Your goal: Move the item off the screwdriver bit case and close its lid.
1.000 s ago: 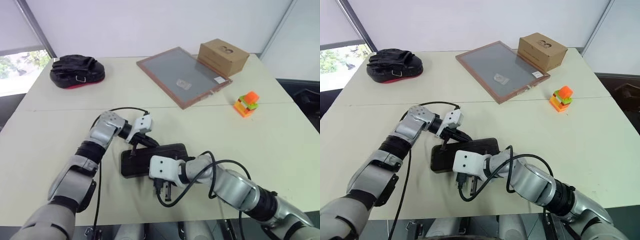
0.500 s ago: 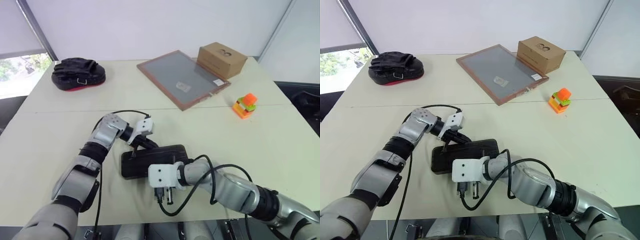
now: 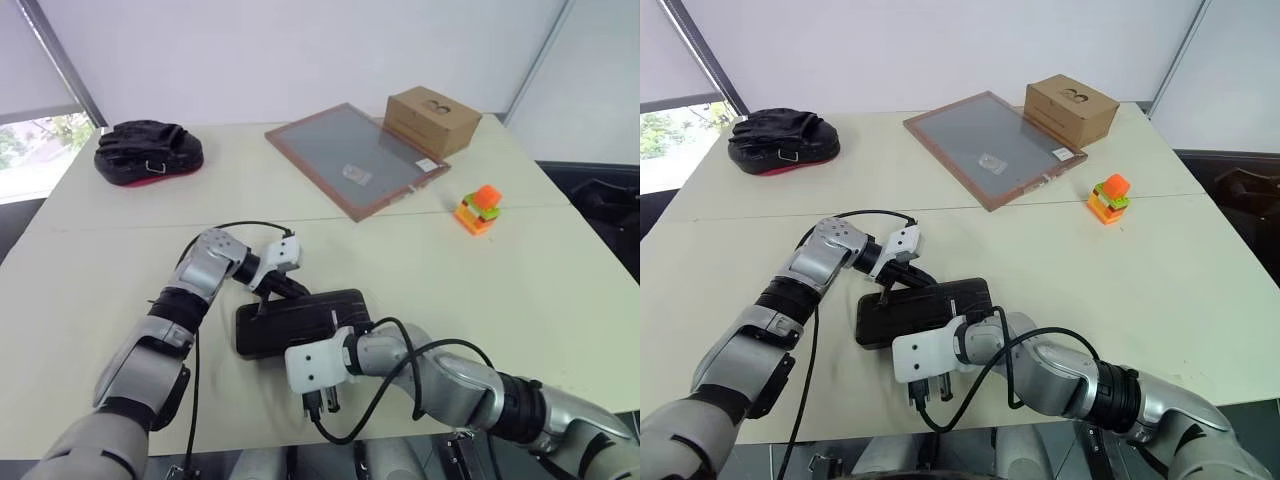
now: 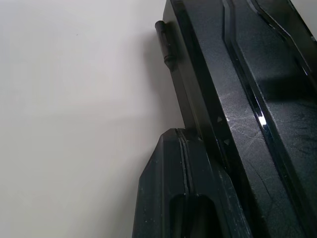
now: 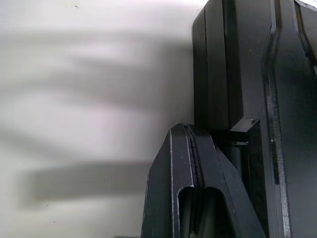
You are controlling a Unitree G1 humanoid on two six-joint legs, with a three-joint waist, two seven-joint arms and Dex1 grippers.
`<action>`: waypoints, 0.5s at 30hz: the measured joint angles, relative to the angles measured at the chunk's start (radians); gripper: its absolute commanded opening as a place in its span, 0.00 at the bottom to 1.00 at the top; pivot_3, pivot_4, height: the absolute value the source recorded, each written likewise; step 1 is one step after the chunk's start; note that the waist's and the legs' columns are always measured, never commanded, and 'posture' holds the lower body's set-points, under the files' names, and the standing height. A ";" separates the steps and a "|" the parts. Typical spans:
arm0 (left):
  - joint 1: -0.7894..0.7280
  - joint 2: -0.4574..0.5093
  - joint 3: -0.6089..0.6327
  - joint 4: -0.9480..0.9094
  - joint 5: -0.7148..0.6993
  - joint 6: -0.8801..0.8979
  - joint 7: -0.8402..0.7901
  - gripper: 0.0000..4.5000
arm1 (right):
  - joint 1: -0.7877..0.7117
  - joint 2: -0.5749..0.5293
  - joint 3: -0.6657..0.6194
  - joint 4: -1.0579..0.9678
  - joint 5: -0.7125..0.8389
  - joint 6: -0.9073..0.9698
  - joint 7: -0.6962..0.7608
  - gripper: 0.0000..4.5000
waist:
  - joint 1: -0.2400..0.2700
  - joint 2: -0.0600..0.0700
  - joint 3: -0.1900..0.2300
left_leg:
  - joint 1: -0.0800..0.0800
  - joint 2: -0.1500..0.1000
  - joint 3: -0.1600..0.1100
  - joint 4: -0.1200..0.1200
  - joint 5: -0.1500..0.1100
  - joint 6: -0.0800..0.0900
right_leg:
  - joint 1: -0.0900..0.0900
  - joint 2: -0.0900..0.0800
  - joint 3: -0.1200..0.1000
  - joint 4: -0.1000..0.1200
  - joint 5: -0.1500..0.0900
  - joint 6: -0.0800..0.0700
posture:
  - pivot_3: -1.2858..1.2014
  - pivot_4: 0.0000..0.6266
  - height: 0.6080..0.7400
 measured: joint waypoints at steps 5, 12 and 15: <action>-0.043 -0.106 0.032 0.117 -0.011 -0.039 0.023 0.00 | 0.102 0.044 -0.260 -0.097 0.220 0.255 0.082 0.01 | 0.031 0.000 -0.001 | -0.003 -0.002 -0.001 0.002 0.000 0.000 | 0.000 -0.004 0.000 -0.001 0.000 0.000 | 0.52 0.24 1.00; -0.055 -0.092 0.151 0.123 -0.137 0.092 0.026 0.00 | 0.121 0.180 -1.009 -0.304 0.636 0.675 0.241 0.01 | 0.041 -0.004 0.002 | -0.009 -0.003 -0.001 0.002 -0.002 0.003 | -0.005 -0.004 -0.001 -0.004 0.001 0.000 | 0.52 0.24 1.00; -0.056 -0.021 0.263 0.013 -0.224 0.193 0.076 0.00 | 0.101 0.236 -1.207 -0.298 0.765 0.770 0.267 0.01 | 0.029 -0.002 0.003 | -0.009 -0.002 -0.001 0.000 -0.002 0.002 | -0.007 -0.004 0.000 -0.001 0.000 0.000 | 0.52 0.24 1.00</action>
